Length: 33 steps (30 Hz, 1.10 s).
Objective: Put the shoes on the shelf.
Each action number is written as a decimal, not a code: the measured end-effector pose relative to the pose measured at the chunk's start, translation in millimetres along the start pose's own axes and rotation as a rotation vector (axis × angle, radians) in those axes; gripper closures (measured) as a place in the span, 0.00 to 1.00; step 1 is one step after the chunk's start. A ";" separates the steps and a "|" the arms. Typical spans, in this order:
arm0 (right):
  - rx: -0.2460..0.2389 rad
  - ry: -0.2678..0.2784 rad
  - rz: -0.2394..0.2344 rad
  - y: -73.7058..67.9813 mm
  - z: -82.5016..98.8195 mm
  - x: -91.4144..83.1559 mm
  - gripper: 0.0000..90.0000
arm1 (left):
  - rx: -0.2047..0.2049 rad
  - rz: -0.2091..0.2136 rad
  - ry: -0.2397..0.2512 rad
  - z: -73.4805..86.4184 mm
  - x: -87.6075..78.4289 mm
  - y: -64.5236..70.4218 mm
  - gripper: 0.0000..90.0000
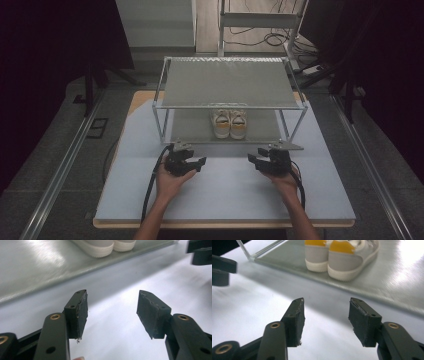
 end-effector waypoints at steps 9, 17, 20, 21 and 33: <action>-0.022 -0.003 0.030 18.6 31.6 -43.8 0.48 | 0.014 -0.094 -0.011 38.3 -30.6 -14.8 0.45; -0.017 0.018 0.050 35.6 53.7 -72.6 0.47 | -0.029 -0.140 0.026 63.0 -54.4 -30.5 0.44; -0.007 0.019 0.052 39.7 58.4 -75.2 0.47 | -0.041 -0.156 0.045 67.6 -61.3 -35.1 0.44; -0.010 0.020 0.053 40.4 59.9 -75.7 0.47 | -0.046 -0.156 0.046 69.0 -62.8 -36.9 0.44; -0.030 0.021 0.058 43.0 67.5 -76.8 0.47 | -0.034 -0.156 0.019 70.5 -62.4 -39.2 0.41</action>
Point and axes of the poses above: each handheld gripper's, and its own axes: x roughly forward along the jaws, z roughly out of its underside, y roughly to its right, the point moved 2 cm from there along x, roughly forward along the jaws, and after that the axes turned 1 degree about -y, right-handed, at the moved point
